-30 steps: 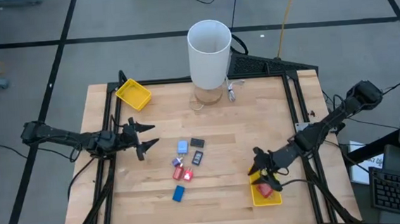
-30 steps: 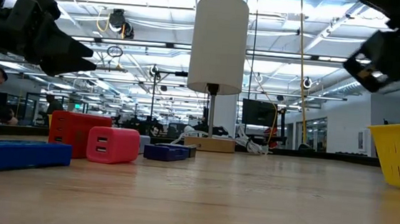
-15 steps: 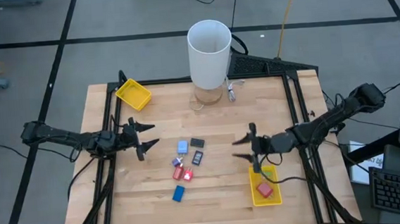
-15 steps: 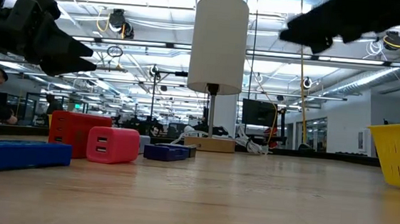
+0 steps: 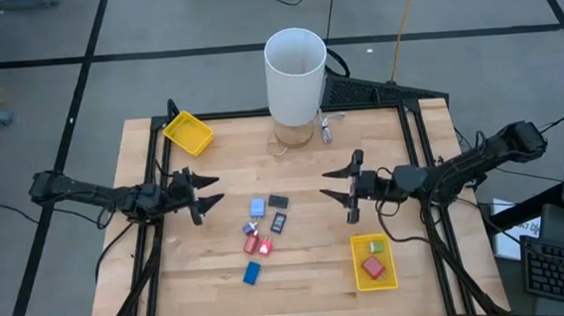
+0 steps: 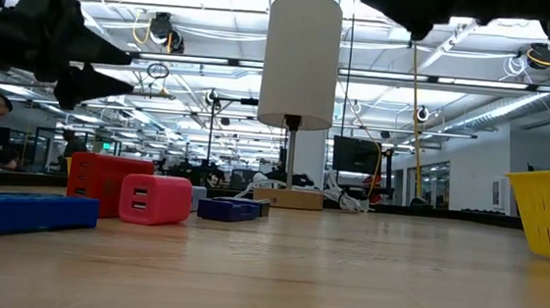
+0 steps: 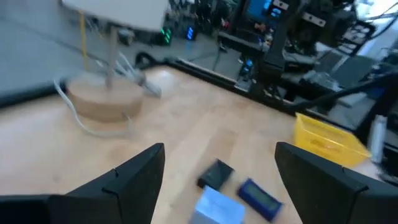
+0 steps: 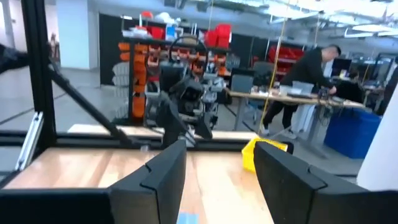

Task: Pick & Place Office items
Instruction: Put the blue charger adapter into the bottom yellow bin

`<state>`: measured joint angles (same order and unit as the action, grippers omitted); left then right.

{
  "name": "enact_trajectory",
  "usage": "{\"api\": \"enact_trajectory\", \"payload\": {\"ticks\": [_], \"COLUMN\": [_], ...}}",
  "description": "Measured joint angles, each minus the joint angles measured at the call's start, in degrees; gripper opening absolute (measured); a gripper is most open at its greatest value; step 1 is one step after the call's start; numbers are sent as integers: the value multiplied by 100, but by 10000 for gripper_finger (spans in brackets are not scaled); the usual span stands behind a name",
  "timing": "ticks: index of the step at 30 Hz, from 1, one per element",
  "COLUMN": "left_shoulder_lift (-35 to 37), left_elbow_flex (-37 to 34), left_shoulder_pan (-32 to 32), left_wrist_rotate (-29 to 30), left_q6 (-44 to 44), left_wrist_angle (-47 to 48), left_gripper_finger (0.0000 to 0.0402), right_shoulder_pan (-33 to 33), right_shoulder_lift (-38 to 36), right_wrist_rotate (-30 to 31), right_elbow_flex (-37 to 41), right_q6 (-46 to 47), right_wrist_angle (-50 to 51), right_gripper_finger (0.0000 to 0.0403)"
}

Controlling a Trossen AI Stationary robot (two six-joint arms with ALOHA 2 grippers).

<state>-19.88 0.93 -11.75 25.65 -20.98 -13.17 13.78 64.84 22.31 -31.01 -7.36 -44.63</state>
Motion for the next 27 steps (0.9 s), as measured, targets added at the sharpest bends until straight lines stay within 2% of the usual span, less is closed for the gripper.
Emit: {"api": "enact_trajectory", "payload": {"ticks": [4, 9, 16, 22, 27], "left_shoulder_lift": [-429, -1180, -2554, -3868, -4971], "left_elbow_flex": [0, 42, 521, 1007, 1544], "left_shoulder_pan": [-77, -162, -221, -217, -216], "left_wrist_rotate": [-273, -196, -78, 422, 180], "left_q6": [-513, -657, -641, -189, -14], "left_wrist_angle": [-2, -349, -340, -344, -339], "left_gripper_finger": [297, 295, 296, 296, 296], "right_shoulder_pan": [0, -33, -35, -35, -35], "right_shoulder_lift": [2, 2, 2, 2, 2], "right_wrist_rotate": [-1, 5, 7, 7, 7], "right_elbow_flex": [320, 603, 717, 717, 717], "right_q6": [164, 212, 202, 202, 202], "right_wrist_angle": [-113, -776, -1055, -1041, -1037], "right_gripper_finger": [180, 180, 180, 180, 180]}}
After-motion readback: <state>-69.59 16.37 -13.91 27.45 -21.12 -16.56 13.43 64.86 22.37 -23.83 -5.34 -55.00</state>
